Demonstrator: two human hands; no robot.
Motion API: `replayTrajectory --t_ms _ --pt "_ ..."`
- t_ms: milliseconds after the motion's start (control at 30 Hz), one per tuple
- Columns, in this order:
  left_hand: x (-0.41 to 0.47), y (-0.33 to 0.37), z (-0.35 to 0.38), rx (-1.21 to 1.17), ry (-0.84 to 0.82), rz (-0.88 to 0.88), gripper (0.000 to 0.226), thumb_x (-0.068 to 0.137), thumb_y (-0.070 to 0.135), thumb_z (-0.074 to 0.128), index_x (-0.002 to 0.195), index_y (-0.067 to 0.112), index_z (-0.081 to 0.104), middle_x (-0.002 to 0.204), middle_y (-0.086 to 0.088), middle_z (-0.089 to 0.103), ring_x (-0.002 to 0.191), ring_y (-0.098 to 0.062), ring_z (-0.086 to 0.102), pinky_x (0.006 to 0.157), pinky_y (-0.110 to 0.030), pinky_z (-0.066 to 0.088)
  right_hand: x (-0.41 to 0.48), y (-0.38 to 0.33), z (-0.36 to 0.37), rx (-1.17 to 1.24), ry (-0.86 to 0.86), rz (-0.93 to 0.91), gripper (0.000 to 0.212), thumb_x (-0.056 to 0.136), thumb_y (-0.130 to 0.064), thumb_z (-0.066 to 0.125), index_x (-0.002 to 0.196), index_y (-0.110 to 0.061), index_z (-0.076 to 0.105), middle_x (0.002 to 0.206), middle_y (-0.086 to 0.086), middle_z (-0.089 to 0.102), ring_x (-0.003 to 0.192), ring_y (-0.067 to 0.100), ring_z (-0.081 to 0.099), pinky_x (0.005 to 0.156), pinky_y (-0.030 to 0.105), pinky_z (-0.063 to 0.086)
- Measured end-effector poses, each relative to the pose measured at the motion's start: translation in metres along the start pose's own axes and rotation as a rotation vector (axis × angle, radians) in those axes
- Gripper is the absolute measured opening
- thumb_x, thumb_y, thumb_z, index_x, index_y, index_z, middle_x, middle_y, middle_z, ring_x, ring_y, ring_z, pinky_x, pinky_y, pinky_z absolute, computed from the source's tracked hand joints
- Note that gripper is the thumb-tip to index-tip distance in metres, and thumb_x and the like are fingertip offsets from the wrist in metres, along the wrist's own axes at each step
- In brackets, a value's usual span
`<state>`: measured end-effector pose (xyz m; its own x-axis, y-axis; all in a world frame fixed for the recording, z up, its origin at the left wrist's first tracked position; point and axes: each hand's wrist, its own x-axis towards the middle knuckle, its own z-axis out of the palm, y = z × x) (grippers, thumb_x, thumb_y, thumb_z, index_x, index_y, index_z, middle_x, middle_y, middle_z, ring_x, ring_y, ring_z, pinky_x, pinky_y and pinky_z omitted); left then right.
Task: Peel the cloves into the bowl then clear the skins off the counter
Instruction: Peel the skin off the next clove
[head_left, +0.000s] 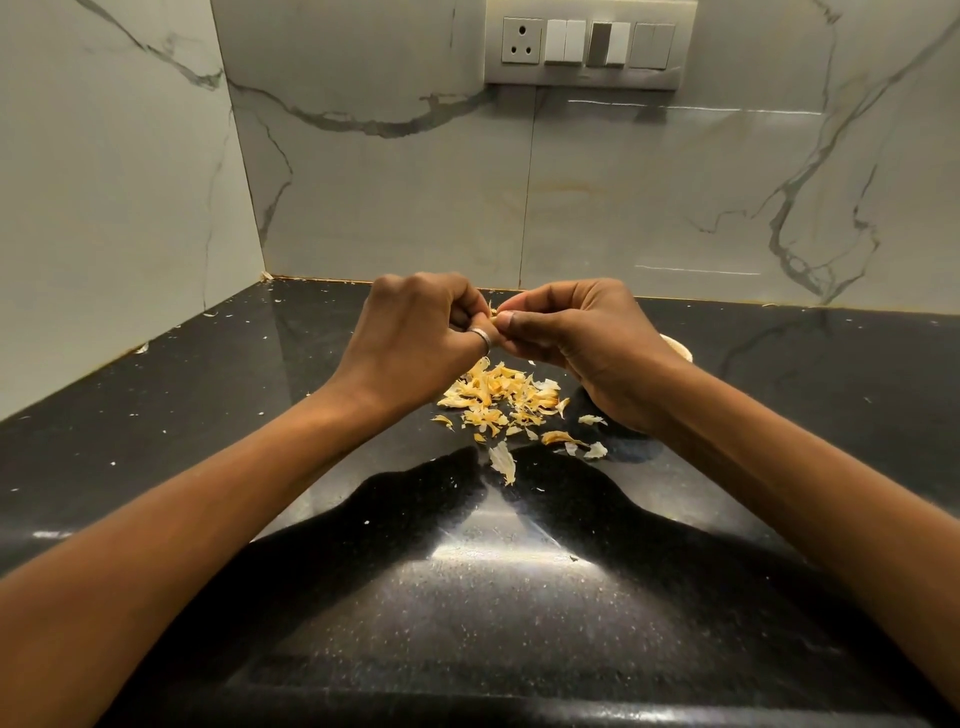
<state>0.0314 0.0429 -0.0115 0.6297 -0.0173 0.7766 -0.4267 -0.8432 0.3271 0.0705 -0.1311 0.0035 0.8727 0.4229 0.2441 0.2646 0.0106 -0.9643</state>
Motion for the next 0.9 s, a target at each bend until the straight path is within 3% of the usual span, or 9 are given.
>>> replayTrajectory --t_ms 300,467,633,733,900 --pt "0.0017 -0.0042 -0.0026 -0.018 -0.071 -0.098 0.005 0.088 0.015 0.072 0.089 0.013 0.076 0.075 0.000 0.074 0.066 -0.008 0.070 0.069 -0.035 0.061 0.0024 -0.0026 -0.0052 0.049 0.040 0.014 0.008 0.091 0.004 0.063 0.095 0.003 0.069 0.089 0.014 0.072 0.082 0.019 0.069 0.078 0.026 0.061" --pt "0.0035 -0.0062 -0.0069 0.026 -0.043 -0.125 0.009 0.083 0.026 0.081 0.084 0.019 0.076 0.071 0.011 0.068 0.066 0.003 0.064 0.064 -0.016 0.051 0.0021 -0.0042 -0.0071 0.065 0.035 0.013 0.008 0.091 0.003 0.063 0.093 0.000 0.070 0.086 0.012 0.072 0.082 0.018 0.069 0.077 0.025 0.061" --pt "0.0036 -0.0039 -0.0073 -0.007 -0.058 -0.080 0.013 0.091 0.020 0.071 0.101 0.017 0.079 0.084 0.007 0.074 0.068 0.001 0.065 0.064 -0.005 0.046 0.0023 -0.0038 -0.0070 0.055 0.032 0.011 0.008 0.092 0.003 0.062 0.092 -0.001 0.070 0.086 0.011 0.071 0.080 0.017 0.069 0.076 0.024 0.060" --pt "0.0027 0.0002 -0.0070 -0.099 -0.133 -0.098 0.011 0.092 0.019 0.069 0.099 0.017 0.078 0.077 0.010 0.072 0.065 -0.003 0.066 0.062 -0.015 0.055 0.0026 -0.0032 -0.0070 0.052 0.031 0.008 0.009 0.092 0.003 0.062 0.092 -0.001 0.070 0.085 0.011 0.072 0.079 0.017 0.069 0.076 0.024 0.060" --pt "0.0028 0.0010 -0.0064 -0.269 -0.196 -0.254 0.007 0.093 0.015 0.069 0.093 0.014 0.076 0.076 -0.001 0.073 0.067 -0.013 0.071 0.059 -0.028 0.059 0.0027 -0.0019 -0.0062 0.043 0.007 0.000 0.008 0.092 0.002 0.063 0.096 0.000 0.069 0.091 0.014 0.071 0.083 0.019 0.069 0.079 0.026 0.060"
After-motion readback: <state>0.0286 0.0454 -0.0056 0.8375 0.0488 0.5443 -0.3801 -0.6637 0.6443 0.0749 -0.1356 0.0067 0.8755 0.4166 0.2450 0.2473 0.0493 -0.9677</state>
